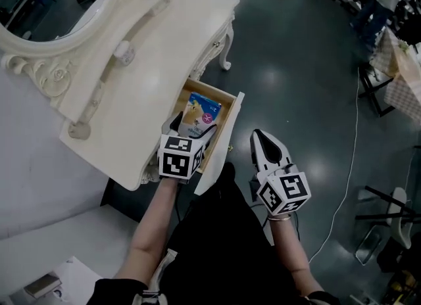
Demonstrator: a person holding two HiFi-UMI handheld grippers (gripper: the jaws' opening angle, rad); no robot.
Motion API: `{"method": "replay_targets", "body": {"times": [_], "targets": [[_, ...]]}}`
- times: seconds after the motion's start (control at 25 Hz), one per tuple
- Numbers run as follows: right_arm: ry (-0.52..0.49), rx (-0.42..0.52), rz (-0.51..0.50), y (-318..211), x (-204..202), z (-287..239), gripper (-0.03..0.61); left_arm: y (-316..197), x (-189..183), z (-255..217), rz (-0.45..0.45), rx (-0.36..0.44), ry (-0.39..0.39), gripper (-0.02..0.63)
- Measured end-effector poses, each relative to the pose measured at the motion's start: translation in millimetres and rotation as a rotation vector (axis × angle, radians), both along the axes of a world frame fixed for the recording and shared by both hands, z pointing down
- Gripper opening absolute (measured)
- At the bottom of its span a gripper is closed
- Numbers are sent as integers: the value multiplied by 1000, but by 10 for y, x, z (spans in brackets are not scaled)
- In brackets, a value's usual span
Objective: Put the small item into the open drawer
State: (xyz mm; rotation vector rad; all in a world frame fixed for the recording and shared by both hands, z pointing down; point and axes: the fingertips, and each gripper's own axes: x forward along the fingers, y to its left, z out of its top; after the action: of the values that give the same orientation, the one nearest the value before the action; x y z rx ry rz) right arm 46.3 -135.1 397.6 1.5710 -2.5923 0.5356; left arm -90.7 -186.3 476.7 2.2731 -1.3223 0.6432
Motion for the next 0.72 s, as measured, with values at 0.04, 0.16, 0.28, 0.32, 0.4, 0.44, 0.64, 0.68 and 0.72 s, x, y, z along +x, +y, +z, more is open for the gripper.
{"method": "replay_targets", "body": {"times": [0.04, 0.16, 0.28, 0.32, 0.4, 0.44, 0.64, 0.68, 0.72], "targets": [[0, -1, 6, -39, 18, 6, 5, -44, 15, 34, 4, -8, -6, 437], [-3, -14, 21, -152, 81, 39, 5, -176, 74, 137, 12, -32, -15, 437], [-7, -23, 32, -273, 137, 78, 5, -317, 134, 249, 18, -54, -24, 437], [-9, -27, 34, -309, 150, 94, 5, -360, 148, 288, 19, -62, -30, 437], [-8, -36, 37, -367, 179, 128, 5, -423, 177, 373, 22, -80, -40, 437], [-7, -40, 38, -393, 195, 146, 5, -447, 190, 420, 23, -89, -45, 437], [-3, -62, 39, -511, 232, 268, 5, -534, 179, 687, 10, -138, -70, 437], [-3, -68, 39, -531, 238, 295, 5, -547, 173, 735, 7, -148, -72, 437], [-4, -74, 39, -551, 243, 322, 5, -558, 169, 784, 4, -158, -74, 437]]}}
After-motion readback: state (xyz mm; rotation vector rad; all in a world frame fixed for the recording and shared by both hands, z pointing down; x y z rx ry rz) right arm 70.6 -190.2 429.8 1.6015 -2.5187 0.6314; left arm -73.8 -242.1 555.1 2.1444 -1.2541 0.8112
